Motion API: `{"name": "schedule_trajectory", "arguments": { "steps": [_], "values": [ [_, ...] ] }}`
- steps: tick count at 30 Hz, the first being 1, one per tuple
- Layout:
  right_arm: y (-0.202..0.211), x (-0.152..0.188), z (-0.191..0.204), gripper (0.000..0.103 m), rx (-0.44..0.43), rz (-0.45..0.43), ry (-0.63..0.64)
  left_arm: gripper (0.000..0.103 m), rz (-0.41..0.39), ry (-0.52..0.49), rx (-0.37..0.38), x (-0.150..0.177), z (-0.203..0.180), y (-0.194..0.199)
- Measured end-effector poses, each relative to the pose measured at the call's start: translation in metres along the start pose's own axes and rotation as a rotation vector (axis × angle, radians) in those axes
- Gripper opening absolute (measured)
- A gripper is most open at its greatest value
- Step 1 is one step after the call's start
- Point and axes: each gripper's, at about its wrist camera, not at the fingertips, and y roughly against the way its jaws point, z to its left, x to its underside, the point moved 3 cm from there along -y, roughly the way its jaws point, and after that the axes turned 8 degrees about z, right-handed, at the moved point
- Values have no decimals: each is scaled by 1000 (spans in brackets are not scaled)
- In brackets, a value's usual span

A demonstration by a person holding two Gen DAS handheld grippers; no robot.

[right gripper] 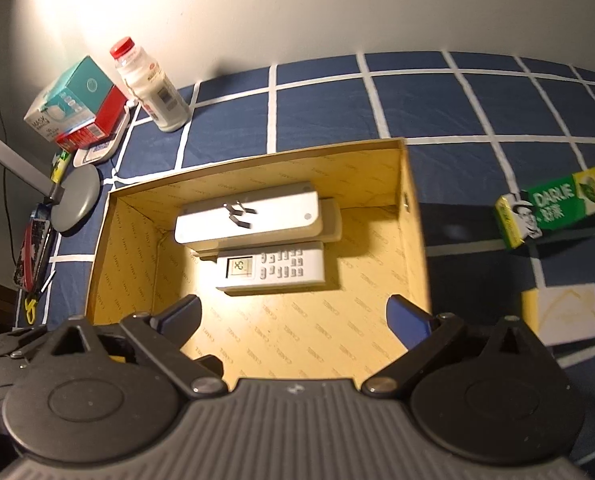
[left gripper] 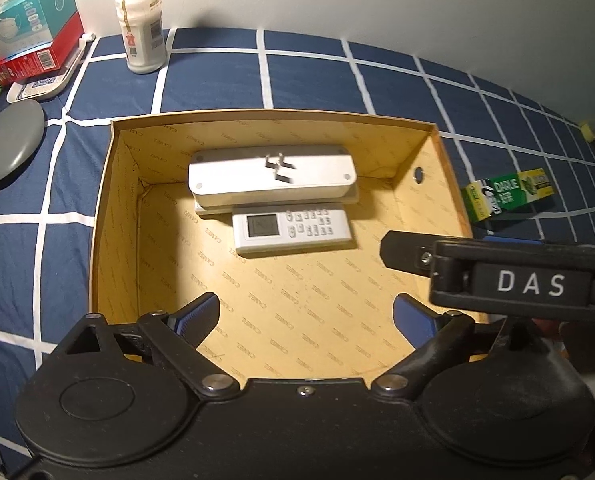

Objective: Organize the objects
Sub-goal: 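Move the right tool toward the green DARLIE toothpaste box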

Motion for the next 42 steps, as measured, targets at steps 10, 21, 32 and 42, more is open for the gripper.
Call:
{"name": "schedule_trajectory", "arguments": {
  "steps": [10,21,32,42],
  "values": [
    [36,28,-30,103,26,-54,-60,102,-18,-53,5,22,-34,12],
    [66,46,-82,103,42,-93,-134,103,3,-120,0,34,-84,7],
    [85,40,-148,103,40,-99,-143,103,-4,-116,-54,26,-146,-4],
    [105,23,-226,103,44,-93,-109,103,-38,-56,-85,8,-212,-21]
  ]
}}
